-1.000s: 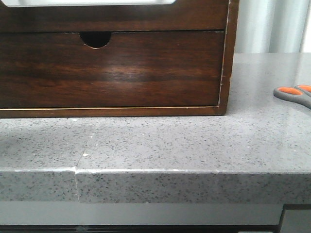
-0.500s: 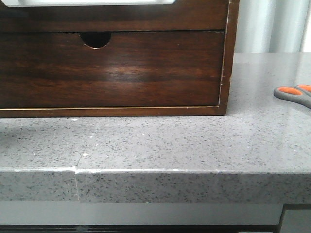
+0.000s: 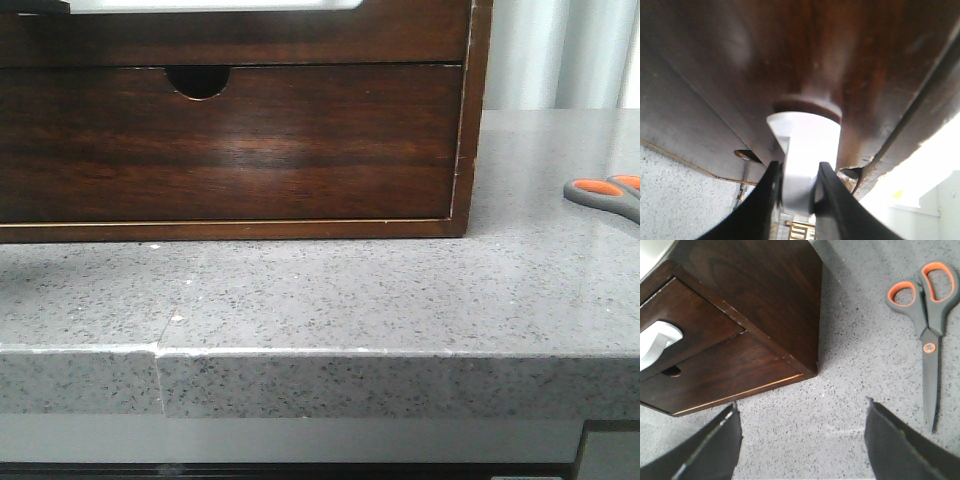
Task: Put scissors in drawer with both arms
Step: 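Grasp the white drawer handle with the left gripper, then pull the drawer open toward the robot with the left gripper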
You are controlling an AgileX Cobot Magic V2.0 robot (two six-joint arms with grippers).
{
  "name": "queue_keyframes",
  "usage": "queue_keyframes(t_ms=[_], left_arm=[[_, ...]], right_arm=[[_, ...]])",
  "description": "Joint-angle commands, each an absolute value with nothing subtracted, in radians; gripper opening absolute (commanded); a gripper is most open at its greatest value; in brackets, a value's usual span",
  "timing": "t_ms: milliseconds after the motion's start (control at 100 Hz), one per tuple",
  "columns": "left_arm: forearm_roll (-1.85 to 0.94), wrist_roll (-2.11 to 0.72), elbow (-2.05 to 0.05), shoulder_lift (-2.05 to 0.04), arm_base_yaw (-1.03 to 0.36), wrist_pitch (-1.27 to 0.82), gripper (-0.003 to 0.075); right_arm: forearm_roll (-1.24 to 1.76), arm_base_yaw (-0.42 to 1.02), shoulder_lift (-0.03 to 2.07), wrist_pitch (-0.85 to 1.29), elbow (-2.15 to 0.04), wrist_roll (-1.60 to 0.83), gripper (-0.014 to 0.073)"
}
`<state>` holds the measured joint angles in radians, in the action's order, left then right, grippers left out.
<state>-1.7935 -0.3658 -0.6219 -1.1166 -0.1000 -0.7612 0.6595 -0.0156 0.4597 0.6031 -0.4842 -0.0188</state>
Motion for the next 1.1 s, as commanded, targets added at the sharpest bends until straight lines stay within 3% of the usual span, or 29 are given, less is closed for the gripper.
queue_keyframes(t_ms=[0,250,540,1090], left_arm=[[-1.854,-0.418,-0.655,-1.103,-0.100,-0.810,-0.0018],[-1.826,-0.421,-0.653,-1.072,-0.147,-0.803,-0.0020],[-1.831,-0.401,-0.593,-0.922,-0.250,-0.659,-0.0020],[-1.769,-0.216,-0.454,-0.643,-0.259,-0.653,-0.0020]], right_arm=[[0.672,-0.021,0.473,0.563,-0.518,-0.032,0.0466],[0.668,-0.021,0.473,0.589,-0.518,-0.032,0.0466],[0.668,-0.021,0.473,0.596,-0.518,-0.032,0.0466],[0.668,-0.021,0.473,0.616,-0.518,-0.032,0.0466]])
